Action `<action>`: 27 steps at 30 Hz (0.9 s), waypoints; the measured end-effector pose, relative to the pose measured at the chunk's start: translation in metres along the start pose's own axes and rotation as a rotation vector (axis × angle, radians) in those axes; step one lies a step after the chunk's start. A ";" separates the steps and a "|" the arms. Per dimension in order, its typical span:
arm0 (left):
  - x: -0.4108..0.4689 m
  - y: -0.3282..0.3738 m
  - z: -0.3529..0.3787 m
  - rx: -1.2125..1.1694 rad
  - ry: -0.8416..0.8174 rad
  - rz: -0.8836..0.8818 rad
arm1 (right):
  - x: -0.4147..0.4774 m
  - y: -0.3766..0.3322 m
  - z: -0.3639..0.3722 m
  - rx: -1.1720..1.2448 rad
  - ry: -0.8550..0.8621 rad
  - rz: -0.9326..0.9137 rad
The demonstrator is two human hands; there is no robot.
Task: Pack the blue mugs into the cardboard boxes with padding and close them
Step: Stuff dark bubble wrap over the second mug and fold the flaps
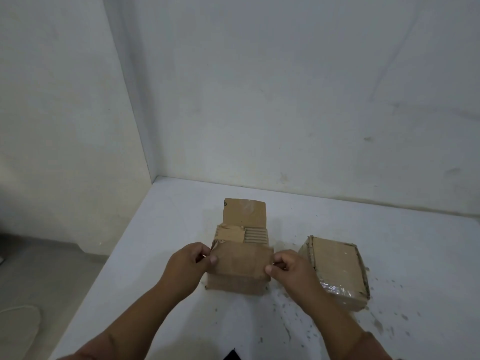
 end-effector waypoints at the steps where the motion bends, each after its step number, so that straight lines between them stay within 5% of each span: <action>1: 0.001 0.000 0.002 0.009 0.017 -0.006 | 0.002 0.001 0.001 0.022 0.019 0.044; 5: 0.005 0.003 0.011 0.019 0.031 -0.024 | 0.008 0.004 0.002 0.081 0.039 0.182; 10: 0.003 0.002 0.023 -0.034 0.069 -0.054 | 0.024 -0.001 0.005 0.073 -0.156 0.372; 13: 0.002 0.000 0.026 -0.031 0.080 -0.056 | 0.050 -0.013 0.006 -0.017 -0.107 0.345; 18: 0.003 0.001 0.030 -0.064 0.071 -0.054 | 0.083 -0.035 0.014 0.359 -0.034 0.325; 27: 0.000 0.014 0.032 -0.196 0.006 0.092 | 0.049 -0.044 0.011 -0.348 -0.072 -0.406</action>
Point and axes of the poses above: each hand's wrist, its own x-axis towards the middle knuckle, its own z-axis out of the palm, y = z × x, the point moved 4 cm from there along x, towards the middle knuckle, and after that the axes turned 9 degrees about y, right-handed, at the moved point
